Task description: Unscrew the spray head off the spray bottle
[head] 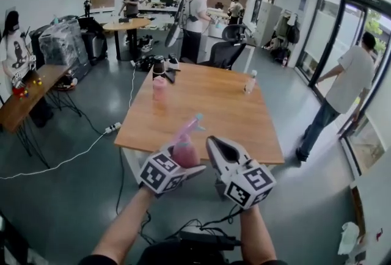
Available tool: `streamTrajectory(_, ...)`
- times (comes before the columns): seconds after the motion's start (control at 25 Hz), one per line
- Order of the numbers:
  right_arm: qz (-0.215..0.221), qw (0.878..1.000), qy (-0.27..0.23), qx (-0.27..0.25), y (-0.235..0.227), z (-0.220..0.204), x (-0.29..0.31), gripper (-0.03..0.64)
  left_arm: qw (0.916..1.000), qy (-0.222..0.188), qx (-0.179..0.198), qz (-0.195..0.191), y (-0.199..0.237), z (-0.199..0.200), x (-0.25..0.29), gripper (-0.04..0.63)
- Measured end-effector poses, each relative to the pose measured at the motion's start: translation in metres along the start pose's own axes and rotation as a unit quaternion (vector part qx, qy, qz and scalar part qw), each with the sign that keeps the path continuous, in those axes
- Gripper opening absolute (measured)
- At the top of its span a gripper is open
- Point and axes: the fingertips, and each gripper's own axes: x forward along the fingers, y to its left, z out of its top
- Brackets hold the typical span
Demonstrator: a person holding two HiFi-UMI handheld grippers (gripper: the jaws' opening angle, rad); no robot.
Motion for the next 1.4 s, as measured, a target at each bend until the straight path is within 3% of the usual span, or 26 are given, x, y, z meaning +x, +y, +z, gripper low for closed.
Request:
streamTrajectory(0.12,0.047,0.999,0.006,0.0,0.024,0.006,0.007,0.105,1.0,0.002,-0.002,0.006,0.003,-0.003,-0.001,0.425)
streamTrajectory(0.24,0.071,0.997,0.034,-0.021,0.039,0.003,0.014,0.139,0.9999,0.005,0.002,0.012,0.004,-0.001,0.001,0.425)
streamTrajectory(0.56,0.086,0.992,0.071,-0.054,0.049,-0.014,0.028,0.15,0.9987,0.011,0.03,0.039,0.0,-0.005,0.006,0.423)
streamTrajectory(0.76,0.113,0.985,0.085,-0.096,0.045,-0.017,0.017,0.14,0.9985,0.019,0.042,0.029,-0.011,-0.009,0.014,0.423)
streamTrajectory(1.2,0.247,0.96,0.094,-0.094,0.046,-0.015,0.007,0.135,0.9961,0.033,0.064,-0.052,-0.032,-0.009,0.012,0.422)
streamTrajectory(1.28,0.285,0.95,0.093,-0.09,0.05,-0.015,0.004,0.135,0.9936,0.034,0.072,-0.08,-0.039,-0.01,0.007,0.422)
streamTrajectory(1.4,0.361,0.925,0.09,-0.075,0.057,-0.017,-0.005,0.135,0.9856,0.034,0.091,-0.138,-0.056,-0.014,-0.001,0.422)
